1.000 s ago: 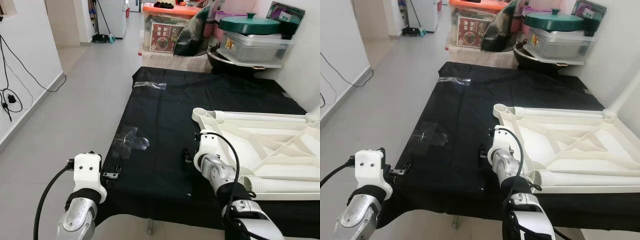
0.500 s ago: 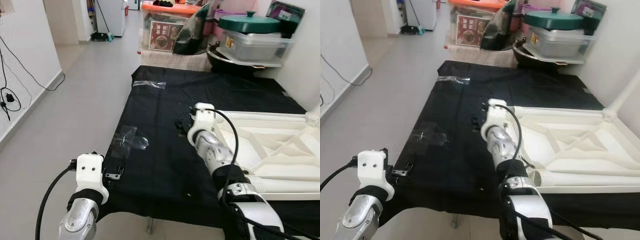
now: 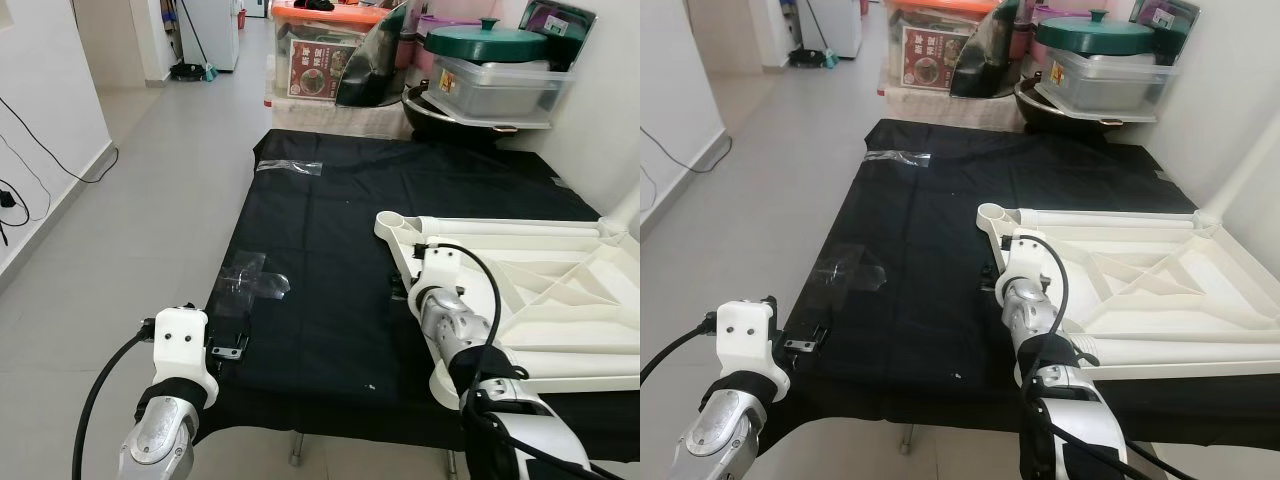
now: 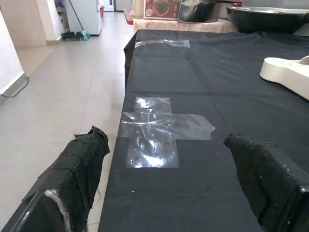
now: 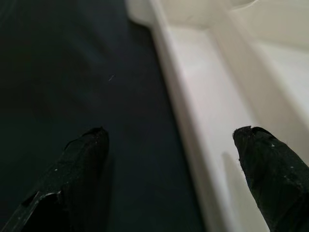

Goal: Building children table

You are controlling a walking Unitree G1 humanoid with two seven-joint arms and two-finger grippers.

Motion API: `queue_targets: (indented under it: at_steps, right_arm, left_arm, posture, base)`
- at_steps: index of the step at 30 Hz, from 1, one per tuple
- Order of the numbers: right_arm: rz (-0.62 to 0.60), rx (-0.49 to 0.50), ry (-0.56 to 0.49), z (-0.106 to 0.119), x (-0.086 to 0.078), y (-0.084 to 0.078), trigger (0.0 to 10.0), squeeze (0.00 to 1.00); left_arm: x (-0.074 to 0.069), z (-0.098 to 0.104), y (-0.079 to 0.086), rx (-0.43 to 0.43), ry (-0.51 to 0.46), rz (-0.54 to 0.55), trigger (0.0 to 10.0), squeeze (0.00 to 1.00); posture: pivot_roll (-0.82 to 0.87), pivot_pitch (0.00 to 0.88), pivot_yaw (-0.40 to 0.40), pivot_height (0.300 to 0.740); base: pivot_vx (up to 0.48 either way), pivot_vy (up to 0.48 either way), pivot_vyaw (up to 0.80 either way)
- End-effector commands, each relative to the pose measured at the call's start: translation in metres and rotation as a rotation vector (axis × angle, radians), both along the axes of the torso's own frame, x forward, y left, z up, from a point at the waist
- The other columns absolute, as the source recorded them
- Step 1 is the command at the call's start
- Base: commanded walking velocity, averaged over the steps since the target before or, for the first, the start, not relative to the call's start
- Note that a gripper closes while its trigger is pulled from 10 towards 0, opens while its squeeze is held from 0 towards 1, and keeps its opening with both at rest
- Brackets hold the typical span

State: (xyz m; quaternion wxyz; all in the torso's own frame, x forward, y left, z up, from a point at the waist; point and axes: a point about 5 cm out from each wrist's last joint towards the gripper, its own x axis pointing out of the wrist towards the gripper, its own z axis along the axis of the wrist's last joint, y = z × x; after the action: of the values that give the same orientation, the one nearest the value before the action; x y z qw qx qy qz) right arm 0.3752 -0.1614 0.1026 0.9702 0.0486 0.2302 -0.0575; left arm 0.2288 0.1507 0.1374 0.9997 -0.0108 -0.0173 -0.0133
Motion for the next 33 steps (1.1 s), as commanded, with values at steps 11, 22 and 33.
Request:
queue_targets:
  at_steps: [11, 22, 33]
  right_arm:
    - [0.053, 0.071, 0.106, -0.02, -0.007, 0.005, 9.8, 0.0]
    - [0.227, 0.136, 0.156, -0.032, -0.015, 0.009, 0.0, 0.0]
    - [0.63, 0.034, 0.005, -0.009, -0.011, 0.02, 0.0, 0.0]
  left_arm:
    - [0.0, -0.005, -0.002, 0.005, 0.028, -0.007, 10.0, 0.0]
    - [0.0, -0.007, -0.004, 0.001, 0.034, -0.007, 10.0, 0.0]
    - [-0.001, -0.009, -0.003, 0.0, 0.041, 0.003, 10.0, 0.0]
  posture:
    - [0.15, 0.0, -0.104, 0.74]
    - [0.15, 0.0, -0.107, 0.74]
    - [0.15, 0.0, -0.116, 0.74]
  base:
    - [0.0, 0.0, 0.0]
    - [0.0, 0.0, 0.0]
    - [0.0, 0.0, 0.0]
